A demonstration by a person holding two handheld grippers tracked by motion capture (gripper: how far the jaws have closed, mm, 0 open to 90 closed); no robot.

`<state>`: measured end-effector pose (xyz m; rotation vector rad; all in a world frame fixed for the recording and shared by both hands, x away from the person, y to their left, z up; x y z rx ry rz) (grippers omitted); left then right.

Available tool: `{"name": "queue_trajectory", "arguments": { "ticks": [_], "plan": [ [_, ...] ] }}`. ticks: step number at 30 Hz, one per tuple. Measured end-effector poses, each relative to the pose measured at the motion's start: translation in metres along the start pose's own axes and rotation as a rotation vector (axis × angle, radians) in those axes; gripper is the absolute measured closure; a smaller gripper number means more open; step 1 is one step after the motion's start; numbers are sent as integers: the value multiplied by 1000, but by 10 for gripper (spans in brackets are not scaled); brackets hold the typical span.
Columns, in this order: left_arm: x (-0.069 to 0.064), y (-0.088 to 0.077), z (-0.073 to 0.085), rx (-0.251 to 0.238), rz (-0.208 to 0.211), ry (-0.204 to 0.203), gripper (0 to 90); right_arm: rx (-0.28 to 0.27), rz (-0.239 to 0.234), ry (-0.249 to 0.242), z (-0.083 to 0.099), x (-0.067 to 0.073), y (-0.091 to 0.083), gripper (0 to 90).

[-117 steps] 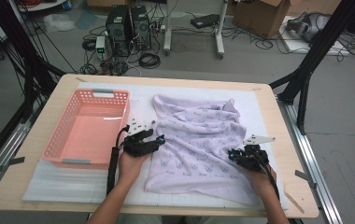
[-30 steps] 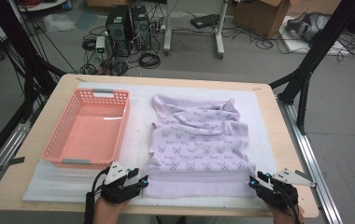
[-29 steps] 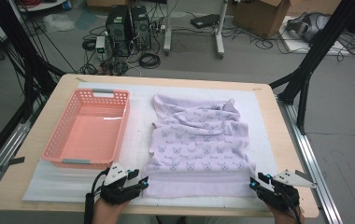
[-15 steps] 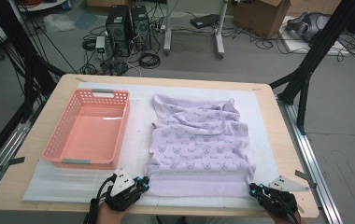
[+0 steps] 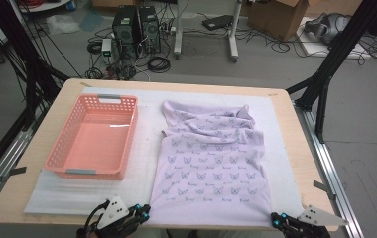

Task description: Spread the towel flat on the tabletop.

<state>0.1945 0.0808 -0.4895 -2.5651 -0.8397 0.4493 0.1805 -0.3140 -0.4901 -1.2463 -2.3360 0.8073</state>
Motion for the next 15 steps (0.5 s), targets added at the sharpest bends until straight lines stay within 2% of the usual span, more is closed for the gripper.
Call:
{"name": "queue_trajectory", "arguments": {
  "ticks": [2,3,5,6,7,8,9,11,12,15],
  "plan": [
    [-8,-3,7,16,19,4,861,8,-23,2,7,7,-9,873],
    [-11,-4,11,24,35,-8,858,17,-32,-2,12,11,-13,873],
    [-13,-3,13,20,47,-15,817,31,-37,-3,21,14,-18,860],
    [-10,-1,11,10,33,-22,718,34,-30,8,23,14,-19,828],
    [-6,2,8,0,19,-27,606,26,-17,17,22,11,-17,745],
    [-2,5,3,-15,11,-34,562,15,3,40,19,7,-15,689],
    [2,7,-1,-26,1,-38,520,3,17,52,15,3,-14,671],
    [15,14,-16,-59,-29,-60,476,-24,48,67,5,-5,-8,635],
    [20,17,-19,-57,-44,-59,471,-31,76,76,0,-11,-2,625],
    [39,33,-26,-35,-72,-111,439,-34,119,102,-9,-24,15,605]
  ]
}}
Point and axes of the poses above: each handheld gripper's, and its own axes: y roughly forward along the jaws, z roughly out of its underside, x roughly to its left, the point moved 9 cm from there along y, roughly forward along the jaws, and after that the axes turned 5 degrees about z, right-handed, at the moved point
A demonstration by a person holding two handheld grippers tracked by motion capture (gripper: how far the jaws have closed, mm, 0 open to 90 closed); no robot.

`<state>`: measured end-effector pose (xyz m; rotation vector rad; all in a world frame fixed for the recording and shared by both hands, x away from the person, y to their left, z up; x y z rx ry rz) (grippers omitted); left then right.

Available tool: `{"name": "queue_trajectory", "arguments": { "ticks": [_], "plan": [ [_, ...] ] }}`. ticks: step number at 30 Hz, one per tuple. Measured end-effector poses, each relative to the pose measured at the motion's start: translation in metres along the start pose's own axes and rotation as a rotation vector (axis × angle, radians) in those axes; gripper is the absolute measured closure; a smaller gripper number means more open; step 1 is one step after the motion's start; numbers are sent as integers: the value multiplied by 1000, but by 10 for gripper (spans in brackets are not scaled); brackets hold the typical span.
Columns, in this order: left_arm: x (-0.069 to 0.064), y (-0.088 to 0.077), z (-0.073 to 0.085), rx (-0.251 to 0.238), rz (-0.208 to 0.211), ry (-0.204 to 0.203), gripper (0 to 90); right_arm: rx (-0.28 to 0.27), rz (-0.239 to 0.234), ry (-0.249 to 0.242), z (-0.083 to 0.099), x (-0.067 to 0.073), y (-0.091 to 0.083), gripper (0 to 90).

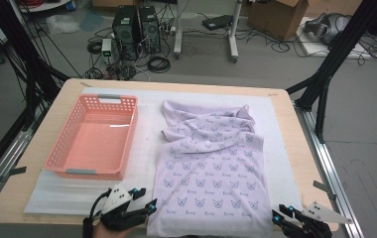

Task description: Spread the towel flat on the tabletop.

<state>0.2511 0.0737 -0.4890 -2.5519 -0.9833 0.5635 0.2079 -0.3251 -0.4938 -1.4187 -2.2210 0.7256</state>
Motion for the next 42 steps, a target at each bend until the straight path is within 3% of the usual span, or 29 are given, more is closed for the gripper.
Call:
{"name": "queue_trajectory", "arguments": {
  "ticks": [3,6,9,11,13,16,24,29,32,33,35,40,42],
  "plan": [
    [8,18,-4,25,-12,-20,437,13,23,11,-9,-6,23,597],
    [12,33,-3,74,-21,-42,446,41,50,-11,-15,-9,41,619],
    [12,37,-4,101,-48,-23,477,40,51,-21,-19,-9,44,790],
    [10,37,-3,113,-95,36,592,39,33,-38,-18,-4,44,855],
    [5,36,-1,126,-63,53,861,47,25,-49,-18,-2,43,865],
    [3,30,2,124,-49,30,870,48,-8,-39,-15,1,38,868],
    [-4,-7,6,91,-1,19,872,9,-47,-45,-10,10,6,870],
    [-21,-34,23,98,38,33,871,6,-86,-59,1,21,-14,874],
    [-29,-42,29,89,65,42,847,15,-113,-62,10,27,-25,864],
    [-29,-41,30,89,70,52,788,27,-129,-58,13,28,-26,843],
    [-24,-35,24,76,57,47,600,36,-106,-38,13,24,-20,674],
    [-4,-9,1,31,9,30,495,-4,-14,18,-9,5,7,639],
    [7,5,-6,33,-28,14,479,14,38,4,-15,-3,21,634]
  ]
}}
Point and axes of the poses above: each handheld gripper's, and its own axes: y roughly forward along the jaws, z roughly out of its underside, x roughly to its left, the point moved 9 cm from there along y, roughly forward along the jaws, and after that the axes turned 5 degrees about z, right-handed, at the moved point
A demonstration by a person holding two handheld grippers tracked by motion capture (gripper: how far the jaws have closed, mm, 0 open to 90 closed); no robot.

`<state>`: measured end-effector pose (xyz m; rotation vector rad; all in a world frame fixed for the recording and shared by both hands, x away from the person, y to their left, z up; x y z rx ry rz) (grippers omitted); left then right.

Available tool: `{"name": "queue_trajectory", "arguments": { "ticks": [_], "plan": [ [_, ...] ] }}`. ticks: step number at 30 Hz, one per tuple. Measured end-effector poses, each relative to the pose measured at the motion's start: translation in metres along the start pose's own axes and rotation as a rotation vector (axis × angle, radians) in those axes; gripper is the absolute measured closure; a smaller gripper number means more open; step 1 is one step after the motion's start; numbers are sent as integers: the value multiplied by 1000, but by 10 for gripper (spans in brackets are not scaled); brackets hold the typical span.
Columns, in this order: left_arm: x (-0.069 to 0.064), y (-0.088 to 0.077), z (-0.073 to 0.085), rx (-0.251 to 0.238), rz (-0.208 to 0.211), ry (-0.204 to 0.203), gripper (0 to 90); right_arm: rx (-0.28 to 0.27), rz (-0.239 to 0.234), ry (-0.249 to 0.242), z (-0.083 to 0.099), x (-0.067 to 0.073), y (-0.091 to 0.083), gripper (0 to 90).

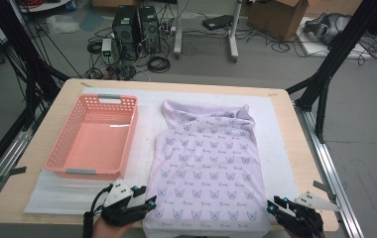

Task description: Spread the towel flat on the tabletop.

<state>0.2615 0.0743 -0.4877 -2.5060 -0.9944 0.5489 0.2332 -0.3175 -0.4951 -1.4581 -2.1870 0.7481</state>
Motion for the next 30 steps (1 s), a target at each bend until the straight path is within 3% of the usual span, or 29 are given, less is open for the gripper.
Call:
{"name": "queue_trajectory", "arguments": {
  "ticks": [4,7,8,9,10,11,12,19,25,28,30],
  "plan": [
    [14,20,-6,18,-35,-19,447,23,37,-13,-11,-6,20,623],
    [17,33,-1,72,-46,-14,439,59,43,-31,-10,-6,30,661],
    [17,33,-2,78,-64,5,455,54,46,-45,-11,-5,31,736],
    [16,34,-1,82,-101,37,471,55,20,-45,-11,-2,31,849],
    [16,32,0,83,-119,58,553,56,7,-62,-10,1,30,872],
    [11,32,0,88,-75,54,704,55,16,-76,-10,2,30,877],
    [10,31,1,93,-91,60,864,55,5,-68,-9,3,29,882],
    [-8,3,12,66,-21,33,871,14,-73,-55,3,12,-1,884],
    [-26,-30,23,54,27,55,869,-14,-122,-52,16,22,-33,885],
    [-33,-35,34,65,60,52,860,1,-126,-79,28,27,-41,884],
    [-31,-32,35,59,70,48,786,21,-122,-90,34,27,-40,870]
  ]
}}
Point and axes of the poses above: each handheld gripper's, and its own axes: y roughly forward along the jaws, z roughly out of its underside, x roughly to its left, the point moved 9 cm from there along y, roughly forward along the jaws, and after that the axes turned 5 degrees about z, right-handed, at the moved point
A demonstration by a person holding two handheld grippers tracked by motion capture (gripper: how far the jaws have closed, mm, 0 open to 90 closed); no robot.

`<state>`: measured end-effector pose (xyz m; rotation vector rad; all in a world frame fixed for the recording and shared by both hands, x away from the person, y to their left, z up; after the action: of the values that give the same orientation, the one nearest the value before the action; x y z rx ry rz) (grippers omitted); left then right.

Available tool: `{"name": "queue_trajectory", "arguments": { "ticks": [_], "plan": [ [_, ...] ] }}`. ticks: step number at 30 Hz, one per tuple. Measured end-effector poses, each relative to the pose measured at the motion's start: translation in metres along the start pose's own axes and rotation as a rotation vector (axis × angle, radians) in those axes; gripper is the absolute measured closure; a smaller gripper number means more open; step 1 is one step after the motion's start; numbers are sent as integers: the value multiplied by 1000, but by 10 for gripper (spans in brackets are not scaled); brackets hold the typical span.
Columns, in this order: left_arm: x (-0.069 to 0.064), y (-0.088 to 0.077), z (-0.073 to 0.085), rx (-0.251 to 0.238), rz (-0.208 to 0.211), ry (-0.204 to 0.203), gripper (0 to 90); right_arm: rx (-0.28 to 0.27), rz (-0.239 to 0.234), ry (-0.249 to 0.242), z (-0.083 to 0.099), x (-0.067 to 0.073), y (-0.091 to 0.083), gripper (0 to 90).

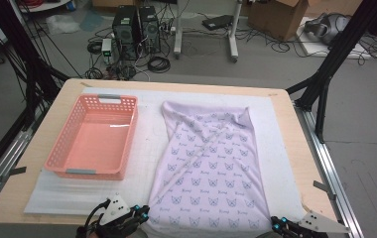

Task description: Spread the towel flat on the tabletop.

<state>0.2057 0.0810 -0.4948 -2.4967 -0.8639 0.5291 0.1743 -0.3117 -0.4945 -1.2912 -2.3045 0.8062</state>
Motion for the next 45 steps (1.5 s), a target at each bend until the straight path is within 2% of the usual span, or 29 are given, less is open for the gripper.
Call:
{"name": "queue_trajectory", "arguments": {
  "ticks": [2,4,6,8,13,16,18,19,20,21,22,23,25,27,31,33,34,36,38,40,42,43,44,45],
  "plan": [
    [6,5,-7,-29,-2,-11,634,-7,4,20,-2,-3,2,784],
    [12,11,-15,-56,-1,-6,583,-32,24,36,-10,-8,4,717],
    [19,20,-24,-65,-10,-15,527,-44,43,45,-20,-13,9,689],
    [25,29,-33,-78,-13,-25,497,-56,61,59,-30,-19,18,670],
    [34,47,-51,-101,-11,-13,470,-75,107,83,-54,-40,49,603],
    [37,51,-57,-109,-19,-4,460,-37,131,96,-60,-53,70,585],
    [40,52,-62,-124,-17,-11,455,-3,152,86,-63,-60,83,585],
    [42,52,-65,-129,-14,-14,450,18,160,89,-62,-63,89,597],
    [44,53,-67,-129,-15,-17,447,8,164,92,-64,-64,91,645],
    [45,55,-70,-135,-13,-23,445,10,161,92,-64,-65,91,694],
    [47,57,-73,-134,-13,-24,442,8,143,94,-63,-65,91,797],
    [49,60,-75,-134,-12,-25,438,9,94,88,-63,-61,90,878],
    [50,65,-78,-128,-12,-32,436,40,92,38,-60,-58,86,888],
    [50,72,-77,-111,-8,-26,436,72,74,26,-54,-56,76,890],
    [54,78,-79,-98,-16,-25,439,78,73,29,-39,-61,57,888],
    [60,79,-80,-96,-40,-35,439,47,46,51,-39,-64,54,849],
    [63,79,-81,-96,-49,-41,438,33,46,66,-40,-66,55,791],
    [70,83,-81,-71,-75,-53,447,14,57,83,-43,-68,58,713],
    [76,90,-78,-42,-84,-71,461,5,68,75,-46,-68,59,683],
    [75,97,-72,12,-86,-65,508,-14,73,75,-51,-67,61,648],
    [71,100,-69,53,-102,-4,618,-18,69,64,-55,-64,64,636],
    [71,99,-69,69,-136,50,792,-12,66,56,-55,-62,66,626],
    [70,98,-68,77,-146,53,850,-6,69,53,-56,-60,68,618],
    [70,96,-68,83,-156,38,860,1,70,46,-56,-59,70,618]
  ]
}}
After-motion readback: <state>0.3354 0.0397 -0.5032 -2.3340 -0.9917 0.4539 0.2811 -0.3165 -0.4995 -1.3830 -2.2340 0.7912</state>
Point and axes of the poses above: each handheld gripper's, and its own axes: y roughly forward along the jaws, z roughly out of its underside, x roughly to its left, the point moved 9 cm from there along y, roughly forward along the jaws, and after that the axes turned 5 degrees about z, right-handed, at the moved point
